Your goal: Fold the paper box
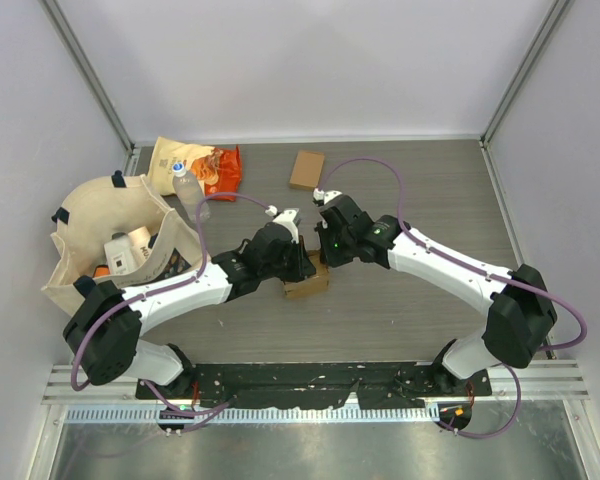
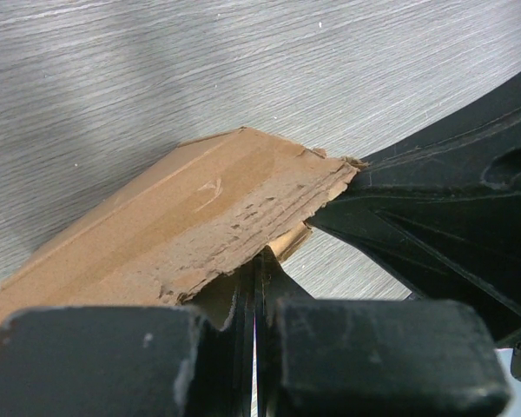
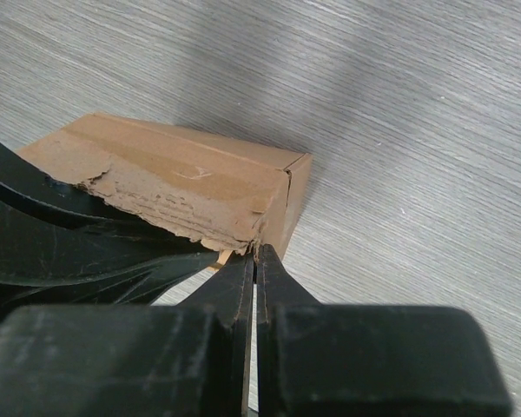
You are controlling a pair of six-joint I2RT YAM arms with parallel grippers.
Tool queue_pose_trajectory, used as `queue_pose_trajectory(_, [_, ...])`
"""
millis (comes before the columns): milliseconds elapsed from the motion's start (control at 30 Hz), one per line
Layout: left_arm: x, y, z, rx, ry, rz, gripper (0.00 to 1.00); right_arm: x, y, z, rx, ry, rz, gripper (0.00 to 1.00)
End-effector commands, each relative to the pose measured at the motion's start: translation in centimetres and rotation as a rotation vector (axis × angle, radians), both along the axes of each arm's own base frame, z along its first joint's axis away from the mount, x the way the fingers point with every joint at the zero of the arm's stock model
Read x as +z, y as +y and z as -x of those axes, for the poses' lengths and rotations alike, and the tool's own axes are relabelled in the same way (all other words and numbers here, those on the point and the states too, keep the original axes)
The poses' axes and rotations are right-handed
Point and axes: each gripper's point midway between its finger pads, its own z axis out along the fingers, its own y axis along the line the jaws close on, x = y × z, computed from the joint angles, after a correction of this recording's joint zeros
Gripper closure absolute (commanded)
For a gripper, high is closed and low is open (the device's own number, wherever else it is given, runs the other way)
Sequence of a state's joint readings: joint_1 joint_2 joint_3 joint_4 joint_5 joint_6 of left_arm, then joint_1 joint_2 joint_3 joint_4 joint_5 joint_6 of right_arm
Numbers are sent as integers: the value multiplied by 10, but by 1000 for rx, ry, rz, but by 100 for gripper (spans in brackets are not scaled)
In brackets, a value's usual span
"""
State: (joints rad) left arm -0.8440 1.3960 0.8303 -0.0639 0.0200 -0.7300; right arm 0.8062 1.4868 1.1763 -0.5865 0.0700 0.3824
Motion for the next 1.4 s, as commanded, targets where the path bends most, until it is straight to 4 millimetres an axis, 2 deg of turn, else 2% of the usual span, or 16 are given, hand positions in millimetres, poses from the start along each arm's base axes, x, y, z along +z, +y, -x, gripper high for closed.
queue_pose_trajectory(0, [-16,5,4,-7,38,-53,100,22,30,-2,32,-10,-153,99])
queue_pose_trajectory(267, [-15,5,5,-9,39,-50,100,15,30,-1,29,13,-162,99])
queue_pose_trajectory(533, [-17,5,5,-11,41,-51,100,17,24,-2,9,29,-186,99])
queue_pose_trajectory(700, [-17,4,5,-10,41,-48,100,22,28,-1,12,49,-242,99])
queue_pose_trajectory(867, [-17,5,5,-9,42,-50,100,18,24,-2,9,62,-246,99])
queue_pose_trajectory(1000, [-18,5,6,-10,43,-51,100,15,13,-6,-16,38,-191,99])
queue_pose_trajectory(1233, [-18,5,5,-11,44,-52,100,10,10,-4,-7,52,-182,99])
queue_pose_trajectory(1367, [-19,6,6,-10,45,-55,100,6,0,-5,9,26,-116,99])
